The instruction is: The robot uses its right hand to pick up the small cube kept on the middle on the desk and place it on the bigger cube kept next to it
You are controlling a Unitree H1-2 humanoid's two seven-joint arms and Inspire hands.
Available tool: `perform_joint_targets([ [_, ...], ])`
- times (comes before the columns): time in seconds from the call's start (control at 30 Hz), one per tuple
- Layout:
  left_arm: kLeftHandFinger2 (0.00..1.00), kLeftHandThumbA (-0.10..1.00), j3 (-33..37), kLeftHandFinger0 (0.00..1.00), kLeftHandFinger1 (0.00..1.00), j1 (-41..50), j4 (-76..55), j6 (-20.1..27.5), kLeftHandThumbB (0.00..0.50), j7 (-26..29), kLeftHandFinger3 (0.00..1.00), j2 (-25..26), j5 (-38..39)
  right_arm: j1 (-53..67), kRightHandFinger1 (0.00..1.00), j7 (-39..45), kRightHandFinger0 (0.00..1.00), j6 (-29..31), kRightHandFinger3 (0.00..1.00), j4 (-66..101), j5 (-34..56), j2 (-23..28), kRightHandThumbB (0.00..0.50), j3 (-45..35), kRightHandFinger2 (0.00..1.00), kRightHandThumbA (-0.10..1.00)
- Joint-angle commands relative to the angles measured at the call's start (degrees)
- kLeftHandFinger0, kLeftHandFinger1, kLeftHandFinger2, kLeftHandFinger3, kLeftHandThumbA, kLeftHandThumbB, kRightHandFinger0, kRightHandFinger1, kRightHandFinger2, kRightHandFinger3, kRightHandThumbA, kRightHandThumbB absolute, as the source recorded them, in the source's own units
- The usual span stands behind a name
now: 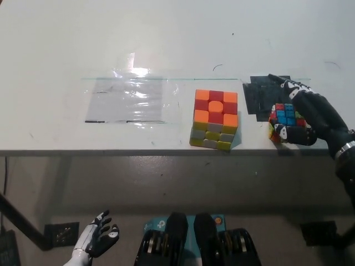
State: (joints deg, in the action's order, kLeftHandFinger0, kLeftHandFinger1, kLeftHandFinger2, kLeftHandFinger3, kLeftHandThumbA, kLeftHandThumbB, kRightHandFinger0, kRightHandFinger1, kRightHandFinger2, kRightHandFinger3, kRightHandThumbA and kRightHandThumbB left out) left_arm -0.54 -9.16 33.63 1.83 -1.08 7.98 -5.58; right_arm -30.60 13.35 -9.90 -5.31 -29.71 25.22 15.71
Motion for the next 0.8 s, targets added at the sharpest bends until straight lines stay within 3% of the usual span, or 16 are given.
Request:
perform_joint_targets([
  [0.0,1.0,0.32,0.14,1.0,1.0,-0.35,-1.41,1.77,0.252,1.09,1.0,0.57,-0.51,-3.63,1.0,0.64,1.0,3.25,1.0,-4.14,-0.37,0.87,0.5,0.52,1.0,0.55],
  [0.27,1.0,0.32,-0.22,1.0,1.0,-0.66,-1.21,1.81,0.26,0.83,1.0,0.6,0.06,-5.85,1.0,-0.6,1.0,5.4,1.0,-12.92,-0.54,-0.77,0.498,1.97,1.0,0.5],
  [0.53,1.0,0.33,-0.48,1.0,1.0,-2.02,0.05,2.7,0.277,0.59,1.0,0.85,0.49,-7.54,1.0,-1.6,1.0,6.92,1.0,-21.31,-0.82,-1.17,0.493,2.68,1.0,0.52],
  [0.67,1.0,0.32,0.06,1.0,1.0,-1.26,-2.26,1.04,0.24,0.82,1.0,0.83,-0.48,-6.96,1.0,-2.08,1.0,8.68,1.0,-23.61,0.28,-1.69,0.477,2.41,1.0,0.48],
  [0.77,1.0,0.32,-0.19,1.0,1.0,-1.96,-1.53,1.72,0.252,0.56,1.0,0.92,0.03,-7.26,1.0,-1.53,1.0,9.96,1.0,-25.46,0.38,-1.7,0.483,3.06,1.0,0.54],
])
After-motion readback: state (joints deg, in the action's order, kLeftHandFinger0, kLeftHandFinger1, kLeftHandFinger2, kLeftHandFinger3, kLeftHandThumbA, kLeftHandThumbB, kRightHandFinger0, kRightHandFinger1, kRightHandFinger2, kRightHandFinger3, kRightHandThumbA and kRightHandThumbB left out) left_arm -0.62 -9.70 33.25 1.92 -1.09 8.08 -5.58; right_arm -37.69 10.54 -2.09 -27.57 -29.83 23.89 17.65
